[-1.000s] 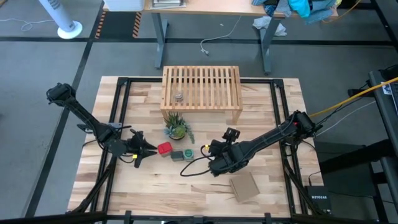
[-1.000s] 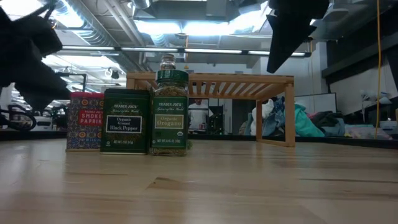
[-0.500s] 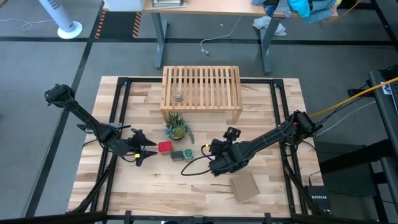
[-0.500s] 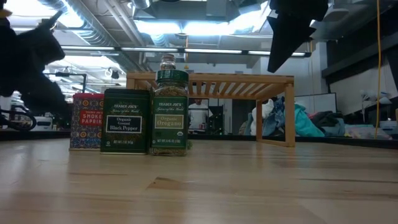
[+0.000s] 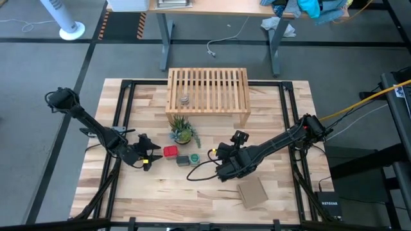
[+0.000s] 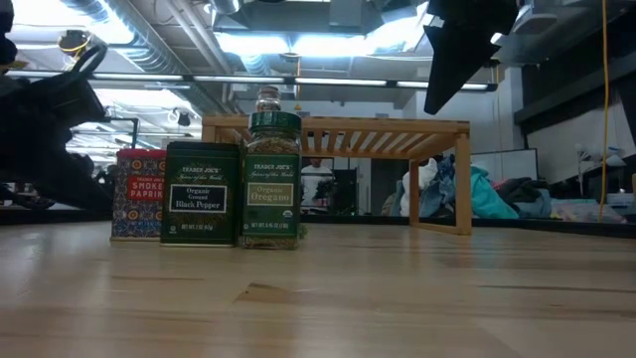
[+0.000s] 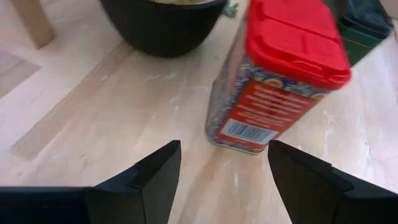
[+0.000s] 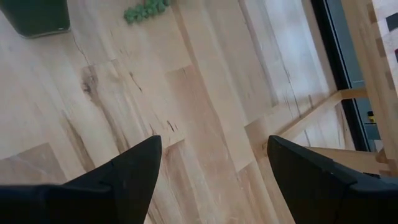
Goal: Shelf spices
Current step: Put the red seasoning can on the shelf
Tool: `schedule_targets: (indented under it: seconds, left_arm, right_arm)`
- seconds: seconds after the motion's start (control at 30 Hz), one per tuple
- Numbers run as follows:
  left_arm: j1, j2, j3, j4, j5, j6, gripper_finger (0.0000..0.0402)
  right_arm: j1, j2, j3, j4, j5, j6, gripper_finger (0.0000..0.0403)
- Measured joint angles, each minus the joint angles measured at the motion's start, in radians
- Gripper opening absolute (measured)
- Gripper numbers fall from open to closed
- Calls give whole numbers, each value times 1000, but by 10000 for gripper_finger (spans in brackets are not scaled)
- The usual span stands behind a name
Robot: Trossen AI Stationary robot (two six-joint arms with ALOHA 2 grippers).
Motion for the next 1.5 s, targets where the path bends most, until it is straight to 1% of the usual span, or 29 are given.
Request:
schedule_targets:
  seconds: [0.27,0.5,0.57,0.7,1.0,1.23,1.37,1.5]
  left_arm:
    - [-1,186,0,192,17,98,235]
    - [-2,310,1,344,18,162,235]
    - [-2,339,6,375,18,192,235]
    - [4,384,29,380,18,255,235]
    - [58,448,41,391,-10,264,235]
    - [69,452,40,525,-23,376,235]
    - [68,452,40,540,-22,383,235]
    - [70,452,40,541,-33,383,235]
  right_arm:
    - [0,0,0,3,13,1,298]
    - [0,0,-1,7,22,1,298]
    - [0,0,-1,8,24,1,298]
    - [0,0,-1,22,28,1,298]
    - [0,0,-1,30,40,1,298]
    - [0,0,-3,32,41,0,298]
    - [0,-1,-49,64,41,0,298]
    - [0,-1,-131,152,38,0,298]
